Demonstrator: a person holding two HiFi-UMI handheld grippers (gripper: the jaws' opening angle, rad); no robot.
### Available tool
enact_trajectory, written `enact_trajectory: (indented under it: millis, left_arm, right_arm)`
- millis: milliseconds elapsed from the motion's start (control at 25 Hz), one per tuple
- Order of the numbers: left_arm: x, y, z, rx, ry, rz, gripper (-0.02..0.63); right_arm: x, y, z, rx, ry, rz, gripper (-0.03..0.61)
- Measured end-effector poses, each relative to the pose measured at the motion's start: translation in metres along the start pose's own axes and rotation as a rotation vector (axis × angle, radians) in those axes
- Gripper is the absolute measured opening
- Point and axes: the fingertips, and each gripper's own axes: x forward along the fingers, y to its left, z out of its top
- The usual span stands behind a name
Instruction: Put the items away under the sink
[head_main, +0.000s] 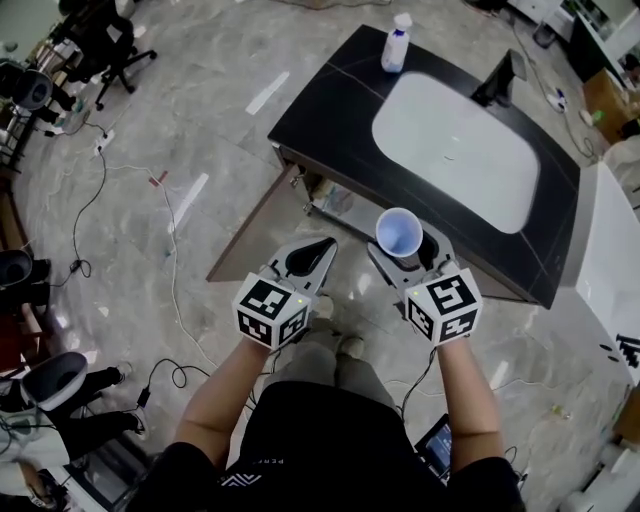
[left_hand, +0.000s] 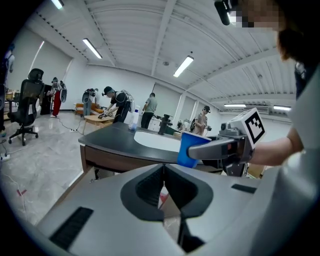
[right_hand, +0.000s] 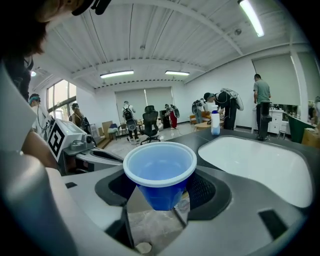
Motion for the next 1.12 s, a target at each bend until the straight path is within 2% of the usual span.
enact_trajectory:
  millis: [280, 800, 1120]
  left_arm:
    - [0.004, -0.03, -0.037, -0.031, 0.033, -0.02, 0.012]
    - [0.007, -0.02, -0.078, -0.064, 0.03, 0.023, 0.012]
    - [0.014, -0.006, -0.109, -0.048, 0.042, 0.041, 0.012]
  right_arm:
    - [-0.015, 0.013, -0.035, 0.004, 0.04, 0.034, 0.319]
    - [0.005, 0.033, -0.092, 0.018, 0.082, 0.085, 0.319]
    - [0.025, 0.037, -0.126, 0.039, 0.093, 0.091, 0.319]
